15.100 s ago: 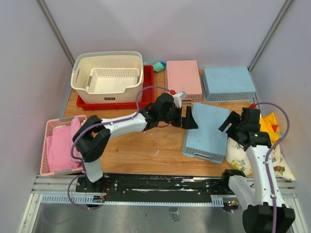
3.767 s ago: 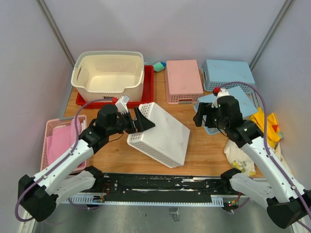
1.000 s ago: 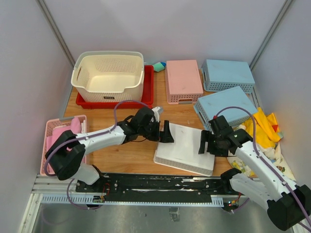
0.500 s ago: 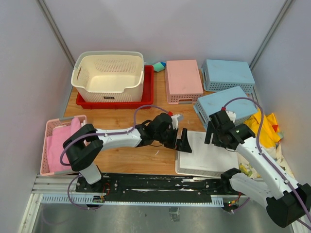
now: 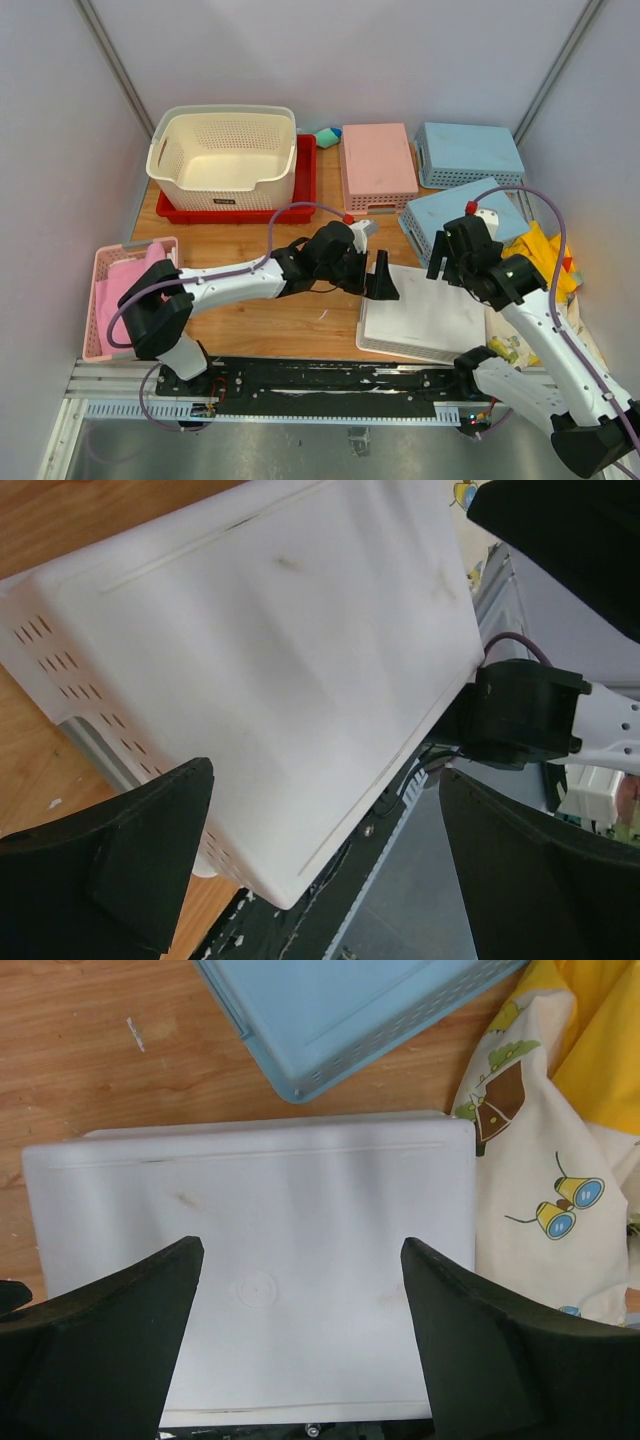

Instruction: Turn the large container upside down

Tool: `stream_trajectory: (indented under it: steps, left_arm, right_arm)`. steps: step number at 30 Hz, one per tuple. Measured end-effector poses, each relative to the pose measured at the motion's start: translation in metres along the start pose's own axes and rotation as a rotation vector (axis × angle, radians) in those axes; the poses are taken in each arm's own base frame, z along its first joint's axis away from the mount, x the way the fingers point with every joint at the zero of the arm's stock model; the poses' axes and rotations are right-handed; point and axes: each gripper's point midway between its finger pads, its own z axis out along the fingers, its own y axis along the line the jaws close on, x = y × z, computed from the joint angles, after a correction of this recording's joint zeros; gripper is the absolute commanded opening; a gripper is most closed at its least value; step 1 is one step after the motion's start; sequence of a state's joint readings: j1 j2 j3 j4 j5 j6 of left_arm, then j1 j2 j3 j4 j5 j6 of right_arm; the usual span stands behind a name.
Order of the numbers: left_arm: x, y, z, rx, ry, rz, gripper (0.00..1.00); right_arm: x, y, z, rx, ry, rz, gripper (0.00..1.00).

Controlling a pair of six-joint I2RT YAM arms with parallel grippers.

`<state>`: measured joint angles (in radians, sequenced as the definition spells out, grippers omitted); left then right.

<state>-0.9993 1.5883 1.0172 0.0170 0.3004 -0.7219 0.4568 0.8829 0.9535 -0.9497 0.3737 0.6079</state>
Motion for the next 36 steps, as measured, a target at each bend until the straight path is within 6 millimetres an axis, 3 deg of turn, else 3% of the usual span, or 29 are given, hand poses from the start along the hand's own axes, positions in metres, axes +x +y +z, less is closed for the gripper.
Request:
stream_trajectory:
  steps: [4,11,15,19,23,27,32,34,36]
  left_arm:
    - [0.003,0.002,-0.004,-0.008,-0.002,-0.002,0.99]
    - [0.035,0.033,-0.012,-0.086,0.049,-0.048,0.99]
    - [0.049,0.032,0.008,-0.082,0.101,-0.044,0.99]
    - [0.055,0.013,0.038,-0.046,0.151,-0.007,0.99]
    - [0.05,0.005,0.043,-0.046,0.151,0.04,0.99]
    - [0.044,0.015,0.025,-0.129,0.143,0.1,0.99]
    - [0.029,0.03,-0.02,-0.278,0.136,0.19,0.99]
    - [0.016,0.034,-0.039,-0.329,0.118,0.216,0.99]
    - [-0.011,0.038,-0.062,-0.379,0.066,0.232,0.99]
  right_arm:
    - [-0.011,-0.001,-0.005,-0.002,-0.043,0.0,0.83]
    - [-0.014,-0.001,-0.006,-0.004,-0.054,-0.008,0.83]
    - [-0.017,0.001,-0.005,-0.007,-0.063,-0.01,0.83]
    - [-0.025,0.003,-0.008,-0.012,-0.079,-0.02,0.83]
    - [-0.036,0.003,-0.014,-0.018,-0.12,-0.015,0.83]
    - [-0.041,-0.004,-0.021,-0.007,-0.163,-0.012,0.84]
    - [-0.048,-0.008,-0.026,-0.005,-0.207,-0.003,0.84]
    - [-0.05,-0.007,-0.026,-0.004,-0.212,-0.004,0.84]
    - [-0.052,-0.006,-0.025,-0.006,-0.219,-0.004,0.84]
